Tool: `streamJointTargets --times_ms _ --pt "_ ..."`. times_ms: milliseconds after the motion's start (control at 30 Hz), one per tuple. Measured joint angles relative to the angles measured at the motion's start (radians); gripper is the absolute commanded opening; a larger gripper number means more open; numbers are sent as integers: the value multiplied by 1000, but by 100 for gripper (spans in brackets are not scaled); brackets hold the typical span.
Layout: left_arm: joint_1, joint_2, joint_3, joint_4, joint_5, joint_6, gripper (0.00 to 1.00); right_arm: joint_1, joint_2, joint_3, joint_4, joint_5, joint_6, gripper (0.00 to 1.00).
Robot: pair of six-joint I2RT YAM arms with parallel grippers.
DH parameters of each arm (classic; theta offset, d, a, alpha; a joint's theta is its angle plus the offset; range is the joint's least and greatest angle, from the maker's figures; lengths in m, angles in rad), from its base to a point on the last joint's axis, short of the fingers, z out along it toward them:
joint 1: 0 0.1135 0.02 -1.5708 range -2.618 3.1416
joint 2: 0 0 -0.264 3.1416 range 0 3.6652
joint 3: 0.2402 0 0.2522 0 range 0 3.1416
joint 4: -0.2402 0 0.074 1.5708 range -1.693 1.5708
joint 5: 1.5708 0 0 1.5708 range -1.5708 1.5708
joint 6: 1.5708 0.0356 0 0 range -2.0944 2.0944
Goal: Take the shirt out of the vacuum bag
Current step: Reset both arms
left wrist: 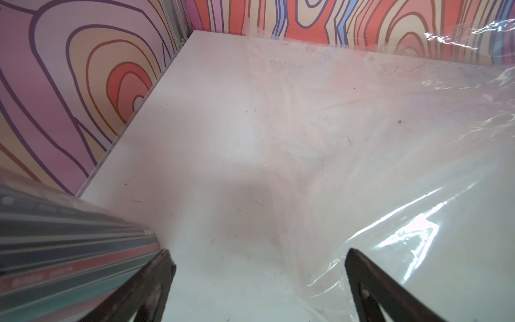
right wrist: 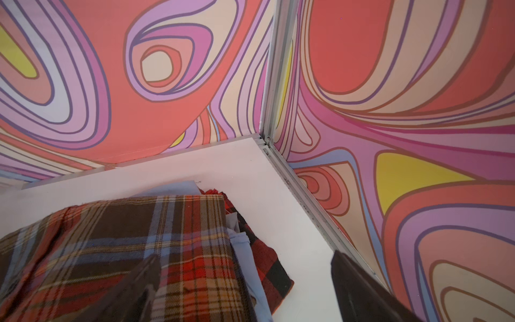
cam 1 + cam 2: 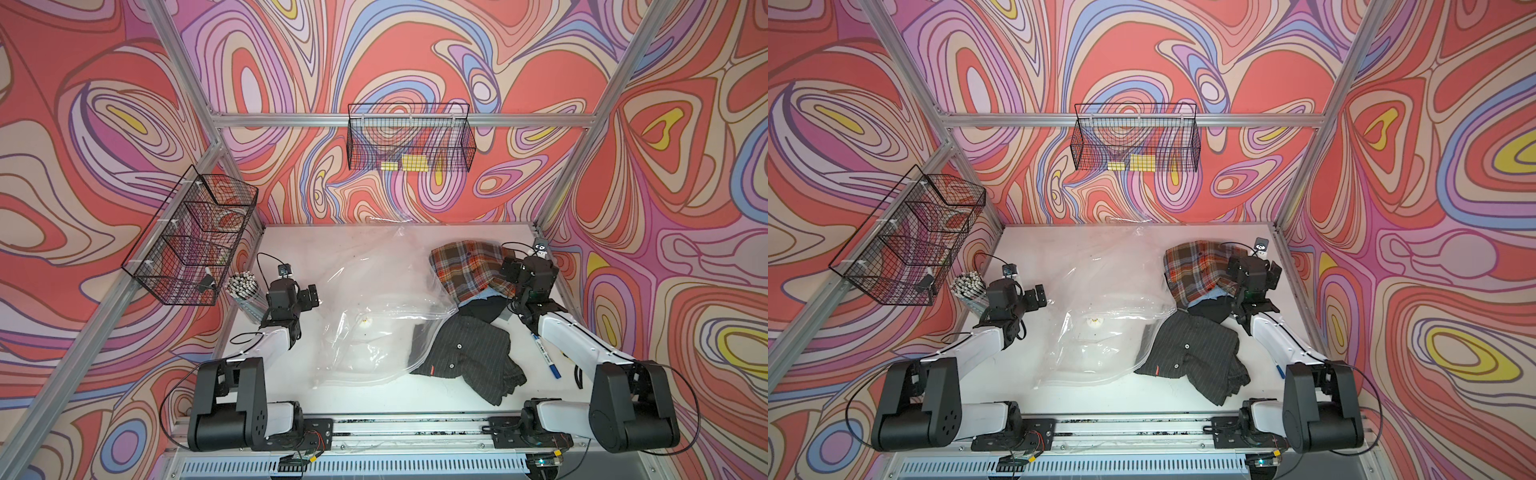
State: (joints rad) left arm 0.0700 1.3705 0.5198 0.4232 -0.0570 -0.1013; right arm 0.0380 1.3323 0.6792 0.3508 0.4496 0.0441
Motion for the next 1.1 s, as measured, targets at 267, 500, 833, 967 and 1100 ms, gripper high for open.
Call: streamJointTargets --times_ms 267,500,833,967,1100 --pt "10 113 -30 117 95 1 99 -44 59 -132 190 -92 -40 98" --pt "7 146 38 125 189 29 99 -56 150 -134 298 -254 2 98" --pt "6 150 39 126 216 46 99 -58 344 -233 625 -393 2 98" --pt "6 150 39 126 217 46 99 -58 346 -211 623 -409 -5 98" --pt "5 150 39 126 218 46 99 -58 346 -211 622 -413 -9 98"
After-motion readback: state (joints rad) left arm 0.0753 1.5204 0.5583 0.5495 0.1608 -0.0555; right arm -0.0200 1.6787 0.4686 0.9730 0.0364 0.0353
